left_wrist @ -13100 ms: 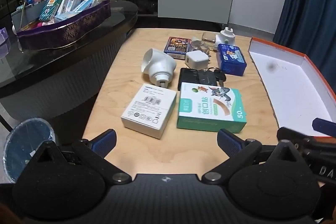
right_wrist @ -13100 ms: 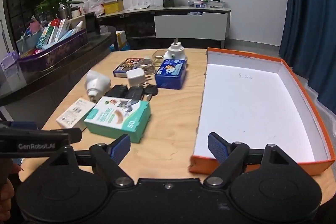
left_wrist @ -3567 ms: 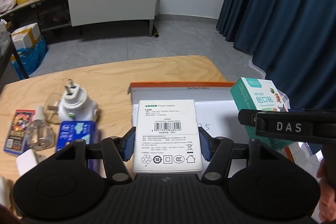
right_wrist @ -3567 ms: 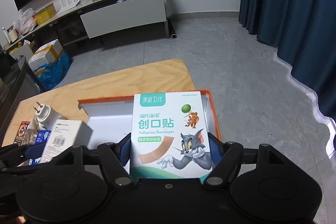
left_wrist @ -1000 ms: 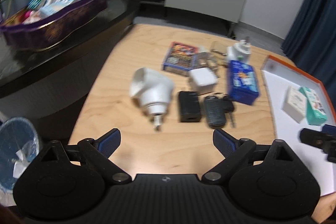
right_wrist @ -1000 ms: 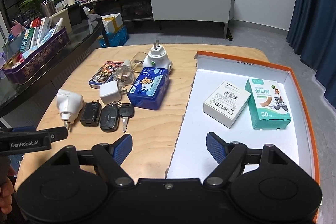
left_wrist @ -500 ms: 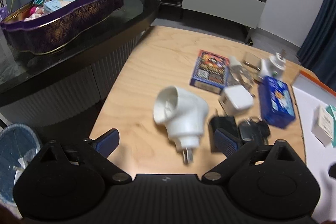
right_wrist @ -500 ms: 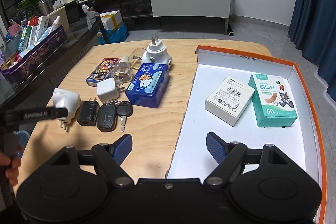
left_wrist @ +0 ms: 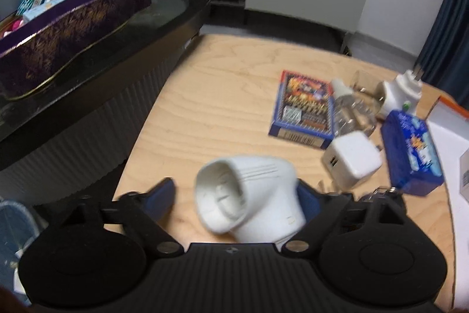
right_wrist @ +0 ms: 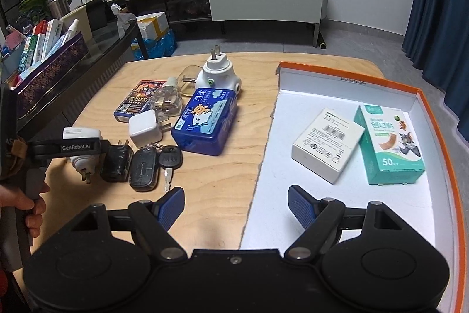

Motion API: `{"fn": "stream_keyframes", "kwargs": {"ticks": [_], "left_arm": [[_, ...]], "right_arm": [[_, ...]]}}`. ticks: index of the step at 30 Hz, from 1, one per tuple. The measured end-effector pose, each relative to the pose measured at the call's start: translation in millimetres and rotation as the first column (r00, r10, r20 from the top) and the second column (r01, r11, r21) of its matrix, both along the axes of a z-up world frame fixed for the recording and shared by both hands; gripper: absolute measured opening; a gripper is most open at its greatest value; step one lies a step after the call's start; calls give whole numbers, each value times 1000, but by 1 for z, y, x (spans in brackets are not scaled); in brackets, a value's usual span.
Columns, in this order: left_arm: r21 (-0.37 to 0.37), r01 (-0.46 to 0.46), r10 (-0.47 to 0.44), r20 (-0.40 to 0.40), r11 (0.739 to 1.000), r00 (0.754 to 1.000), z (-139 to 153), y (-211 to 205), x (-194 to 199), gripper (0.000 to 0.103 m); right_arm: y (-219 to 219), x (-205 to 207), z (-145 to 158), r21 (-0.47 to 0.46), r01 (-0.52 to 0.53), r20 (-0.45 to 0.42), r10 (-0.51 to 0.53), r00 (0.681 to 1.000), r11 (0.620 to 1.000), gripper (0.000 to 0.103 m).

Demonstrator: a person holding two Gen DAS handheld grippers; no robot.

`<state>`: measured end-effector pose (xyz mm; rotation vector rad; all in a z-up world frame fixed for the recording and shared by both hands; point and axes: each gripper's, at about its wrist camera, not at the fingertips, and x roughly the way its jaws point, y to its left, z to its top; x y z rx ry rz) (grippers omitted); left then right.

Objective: Organize rigid objects
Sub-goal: 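Grasp the white plug adapter with the left gripper while the right grasps the blue tin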

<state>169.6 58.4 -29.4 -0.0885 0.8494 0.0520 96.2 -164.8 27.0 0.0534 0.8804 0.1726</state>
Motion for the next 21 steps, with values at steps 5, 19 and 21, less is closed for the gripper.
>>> {"fn": "stream_keyframes", "kwargs": {"ticks": [5,19,21], "left_arm": [[-16,27,-27,20,1000,999,5,-5,-8,68],[-18,51,-50,81,999,995,18,-12,-29,68],[-23,48,-46,82,999,996,18,-11,-29,68]], "right_arm": [[9,16,-4,31,-4,-1,4,1000,1000,92],[55,114,-27,28,87,-49,-85,995,996,92],[60,127,-35,1,89,-72,-88,993,996,92]]}}
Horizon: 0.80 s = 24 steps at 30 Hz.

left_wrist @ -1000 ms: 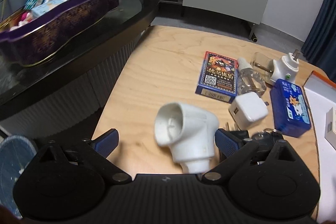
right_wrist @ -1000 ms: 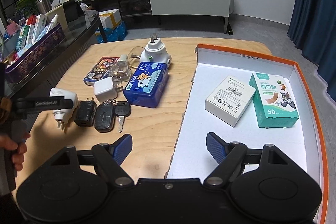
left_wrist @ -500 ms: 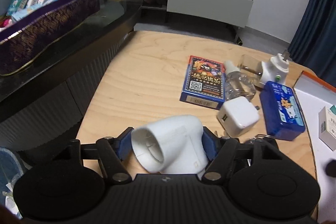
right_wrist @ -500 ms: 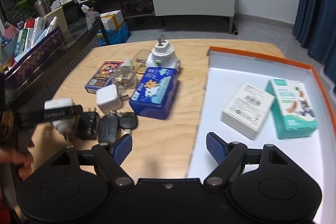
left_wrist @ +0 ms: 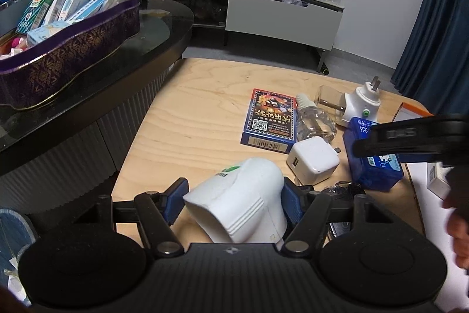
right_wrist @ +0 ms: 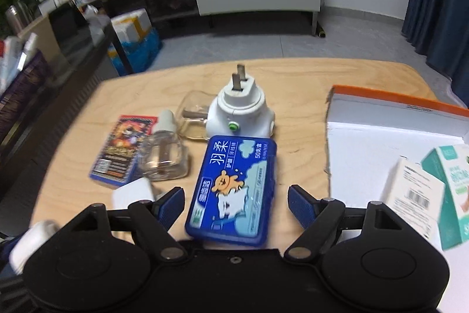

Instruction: Organize rigid objects

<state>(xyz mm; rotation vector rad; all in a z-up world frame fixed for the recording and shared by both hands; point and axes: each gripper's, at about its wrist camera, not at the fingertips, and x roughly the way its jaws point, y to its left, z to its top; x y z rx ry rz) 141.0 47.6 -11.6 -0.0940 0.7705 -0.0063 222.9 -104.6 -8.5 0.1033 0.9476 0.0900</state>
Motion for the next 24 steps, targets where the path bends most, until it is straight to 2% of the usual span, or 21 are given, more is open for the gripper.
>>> {"fn": "stream_keyframes", "kwargs": {"ticks": [2,4,7,10,17,20,24], "left_arm": [[-4,2,-2,6,1000,1000,0,0,0,68],[-18,3,-3,9,1000,1000,0,1,0,68],[-19,8,-7,20,1000,1000,0,-3,-1,68],[-18,26,-26,38,999,999,2,-7,-4,68],[-3,39,-39,66,999,997,18,-18,-19,68],[-4,68,-68,64,998,996,26,-29,-31,68],[-45,119,-116,72,992,991,39,-55,-50,68]], "right_arm": [[4,9,-7,-24,10,-9,-10,1000,1000,91],[6,15,-12,-37,1,-15,-2,1000,999,76],[6,11,-10,-60,4,0,-4,1000,998,75],[-6,-4,2,-28,2,27,-1,1000,1000,75],[-59,-69,48,44,14,122,-19,992,999,75],[-80,-101,61,12,13,157,-15,988,1000,75],[-107,-140,70,-21,52,188,-48,981,998,75]]}}
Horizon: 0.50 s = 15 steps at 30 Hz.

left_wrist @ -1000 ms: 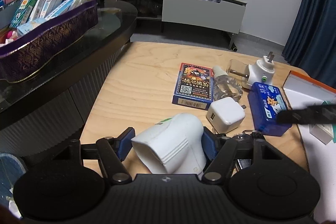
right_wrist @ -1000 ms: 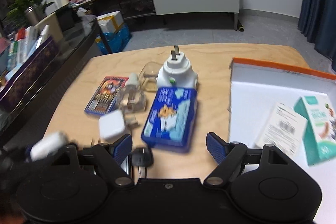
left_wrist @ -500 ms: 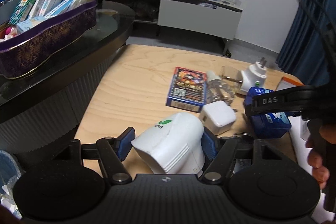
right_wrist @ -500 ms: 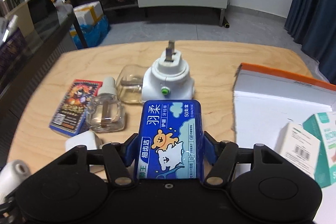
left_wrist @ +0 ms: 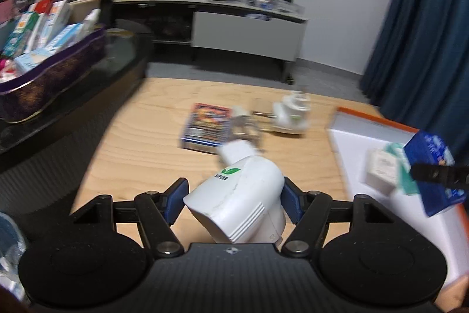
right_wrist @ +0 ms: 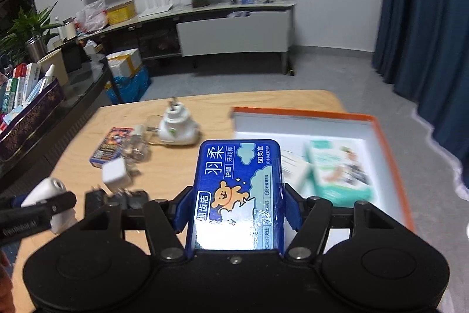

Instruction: Organize rigid objects

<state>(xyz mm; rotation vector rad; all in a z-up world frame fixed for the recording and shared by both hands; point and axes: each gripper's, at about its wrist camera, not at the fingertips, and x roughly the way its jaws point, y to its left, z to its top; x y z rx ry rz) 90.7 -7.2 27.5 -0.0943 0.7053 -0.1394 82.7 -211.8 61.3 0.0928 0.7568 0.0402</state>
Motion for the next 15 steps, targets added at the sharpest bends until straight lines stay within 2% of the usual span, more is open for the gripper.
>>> {"fn": "stream_keyframes", "kwargs": {"ticks": [5,11,15], "left_arm": [[-36,82,-82,16,996,997,18,-49,-11,68],[-12,216,-215,41,976,976,24,-116,-13,68],[6,250,-250,61,968,966,28,-142,-10,68]], "right_arm": [[-25,-39,4,-38,39,14,-39,999,999,75],[-61,-58,11,2,100,25,-100,995,995,75],[-79,-65,13,-3,147,37,-147,988,989,75]]}}
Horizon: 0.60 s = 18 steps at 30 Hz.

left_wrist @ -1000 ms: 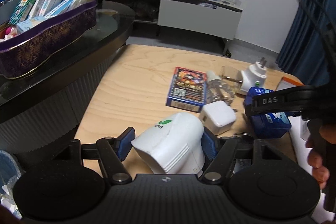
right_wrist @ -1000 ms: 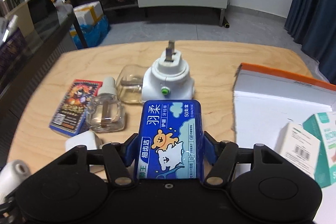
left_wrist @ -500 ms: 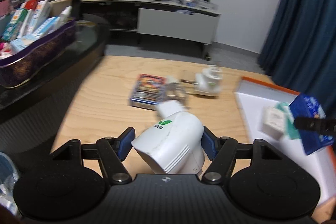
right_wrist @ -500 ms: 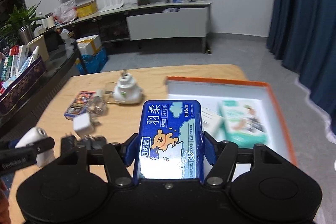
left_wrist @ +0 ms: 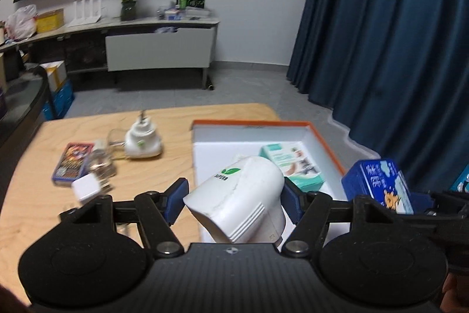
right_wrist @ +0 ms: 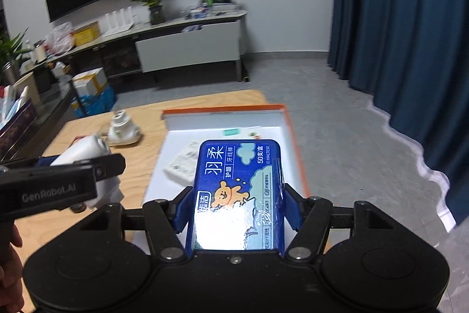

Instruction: Organize rigid objects

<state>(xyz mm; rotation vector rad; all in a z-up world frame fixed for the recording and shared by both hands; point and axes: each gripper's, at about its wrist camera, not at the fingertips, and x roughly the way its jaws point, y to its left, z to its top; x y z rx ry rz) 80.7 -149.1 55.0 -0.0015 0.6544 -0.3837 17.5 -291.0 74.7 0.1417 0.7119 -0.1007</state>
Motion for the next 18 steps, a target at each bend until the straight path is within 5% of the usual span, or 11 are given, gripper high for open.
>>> {"fn": "stream_keyframes", "kwargs": {"ticks": [18], "left_arm": [[34,-37,39,-65,999,997,-14,-7,-5,68]], "right_arm": [[-10,-3,-10,26,-18,-28,19,999,1000,75]]}}
